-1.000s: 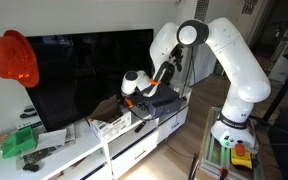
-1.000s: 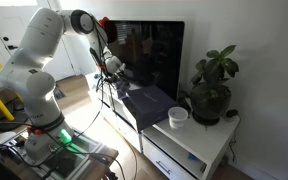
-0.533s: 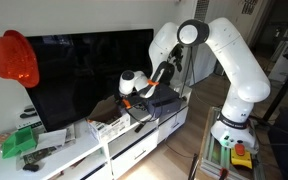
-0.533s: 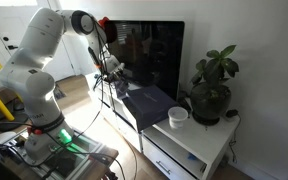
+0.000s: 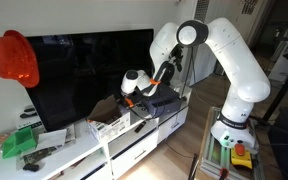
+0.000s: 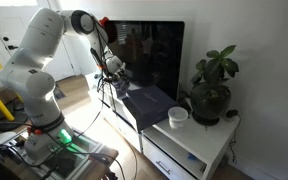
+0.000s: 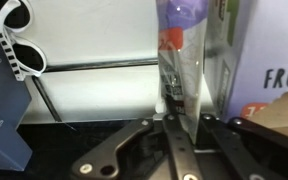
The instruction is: Remove one sachet from the white box and put it on the table
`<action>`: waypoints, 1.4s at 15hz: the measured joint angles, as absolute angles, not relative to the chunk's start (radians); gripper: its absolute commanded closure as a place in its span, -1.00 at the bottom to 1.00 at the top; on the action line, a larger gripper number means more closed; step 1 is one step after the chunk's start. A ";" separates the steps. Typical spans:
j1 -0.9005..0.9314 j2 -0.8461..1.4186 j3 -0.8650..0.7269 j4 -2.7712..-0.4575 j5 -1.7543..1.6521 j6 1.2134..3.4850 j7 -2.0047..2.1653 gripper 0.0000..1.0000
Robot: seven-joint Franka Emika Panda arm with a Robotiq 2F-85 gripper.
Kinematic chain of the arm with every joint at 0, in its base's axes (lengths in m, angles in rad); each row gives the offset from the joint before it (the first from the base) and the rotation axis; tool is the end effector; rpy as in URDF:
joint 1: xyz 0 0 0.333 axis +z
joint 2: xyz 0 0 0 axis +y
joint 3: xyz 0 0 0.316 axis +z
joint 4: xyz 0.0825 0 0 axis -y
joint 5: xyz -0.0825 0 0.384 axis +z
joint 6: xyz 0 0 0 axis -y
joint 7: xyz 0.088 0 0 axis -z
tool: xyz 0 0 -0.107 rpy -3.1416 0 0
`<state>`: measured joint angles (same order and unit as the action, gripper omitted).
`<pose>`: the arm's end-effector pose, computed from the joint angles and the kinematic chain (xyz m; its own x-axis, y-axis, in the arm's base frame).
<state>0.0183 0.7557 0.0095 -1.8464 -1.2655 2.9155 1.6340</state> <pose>0.6227 0.0760 0.1229 0.8024 -0.3418 0.4893 -0.3944 -0.9189 0.0049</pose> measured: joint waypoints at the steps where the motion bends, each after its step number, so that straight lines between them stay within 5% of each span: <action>1: 0.019 0.756 0.010 -1.846 -1.267 2.916 1.634 0.73; 3: 0.020 0.756 0.010 -1.846 -1.267 2.916 1.634 0.73; 4: 0.020 0.756 0.010 -1.846 -1.268 2.916 1.634 0.93; 21: 0.115 0.768 -0.086 -1.808 -1.911 2.922 2.179 0.93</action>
<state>0.1153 0.7679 -0.0865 -1.8079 -1.9108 2.9219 2.1791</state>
